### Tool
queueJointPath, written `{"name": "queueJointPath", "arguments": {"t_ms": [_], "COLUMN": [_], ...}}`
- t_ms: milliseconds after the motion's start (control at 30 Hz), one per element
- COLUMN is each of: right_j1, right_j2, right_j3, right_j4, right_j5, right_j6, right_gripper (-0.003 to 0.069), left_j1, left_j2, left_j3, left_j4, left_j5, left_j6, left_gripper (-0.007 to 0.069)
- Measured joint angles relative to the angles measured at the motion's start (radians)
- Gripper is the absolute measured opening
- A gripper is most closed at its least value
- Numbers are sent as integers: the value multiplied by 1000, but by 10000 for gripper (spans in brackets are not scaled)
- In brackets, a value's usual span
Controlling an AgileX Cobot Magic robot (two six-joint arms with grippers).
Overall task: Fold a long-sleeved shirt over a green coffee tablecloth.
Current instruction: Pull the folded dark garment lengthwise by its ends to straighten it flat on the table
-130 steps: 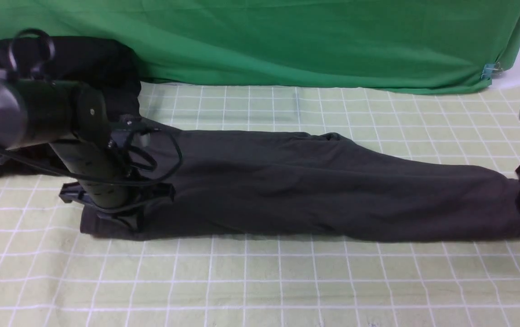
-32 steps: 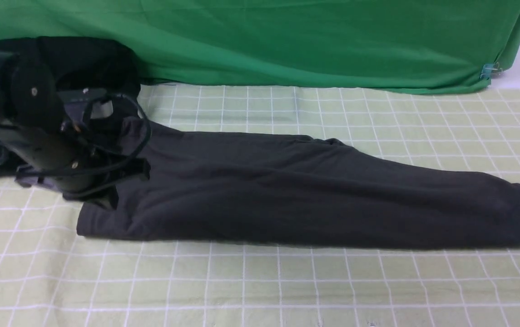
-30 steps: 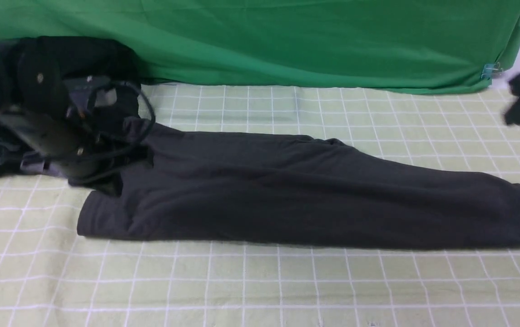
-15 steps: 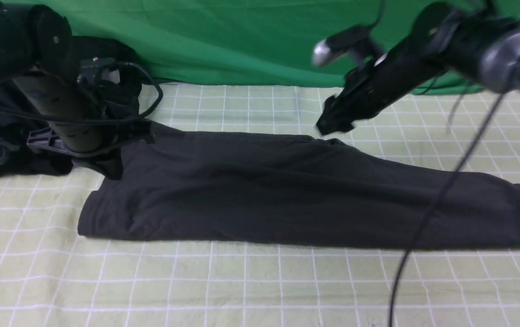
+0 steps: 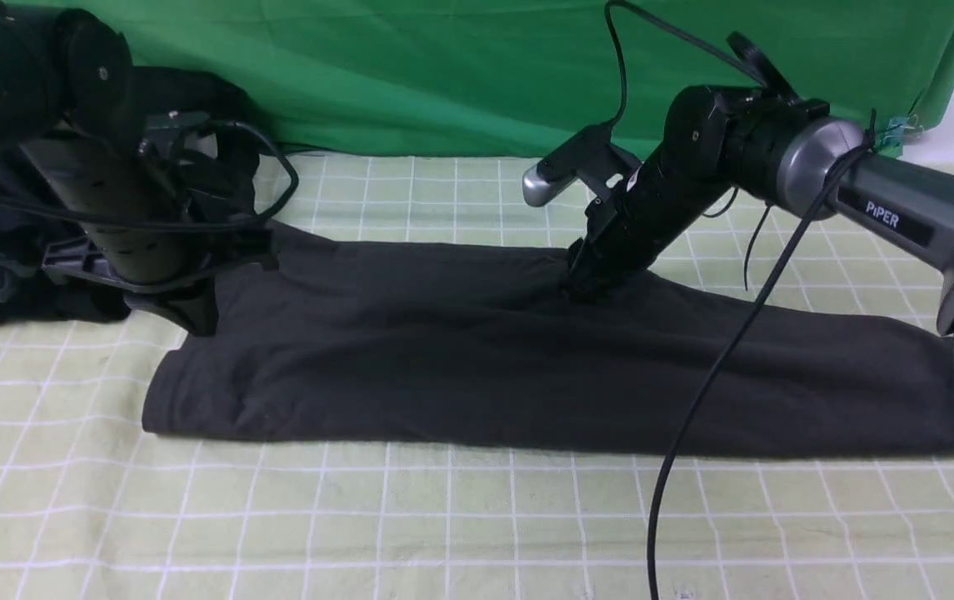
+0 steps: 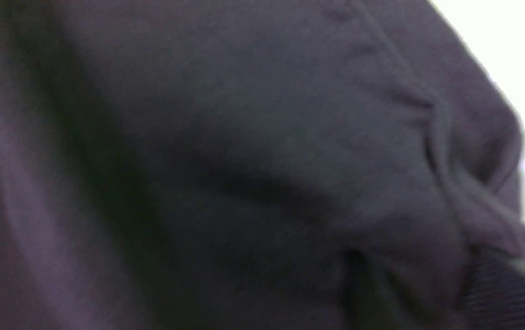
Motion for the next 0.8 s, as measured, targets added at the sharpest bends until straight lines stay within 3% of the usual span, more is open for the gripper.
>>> {"name": "queueJointPath", "arguments": {"t_ms": [33, 67, 367, 433, 467, 500, 600, 700, 800], "right_j1": [0, -1, -1, 3, 4, 11, 20, 21, 21], "right_j2": [0, 0, -1, 2, 1, 5, 22, 47, 73], "right_j3": [-19, -37, -117, -117, -117, -117, -117, -117, -117], "right_j4": [0, 0, -14, -1, -1, 0, 6, 8, 8], "right_j5": [-3, -5, 9, 40, 42, 46, 39, 27, 24], "right_j6": [5, 8, 8, -2, -5, -22, -30, -30, -21], "right_gripper": [90, 43, 18, 105, 115, 210, 365, 401, 355], "left_j1": [0, 0, 0, 0, 0, 0, 0, 0, 0], "left_j2": [0, 0, 0, 0, 0, 0, 0, 0, 0], "left_j3": [0, 0, 0, 0, 0, 0, 0, 0, 0], "left_j4": [0, 0, 0, 0, 0, 0, 0, 0, 0], "left_j5": [0, 0, -1, -1, -1, -2, -4, -4, -4], "left_j6": [0, 0, 0, 0, 0, 0, 0, 0, 0], "left_gripper": [-3, -3, -3, -3, -3, -3, -3, -3, -3]}}
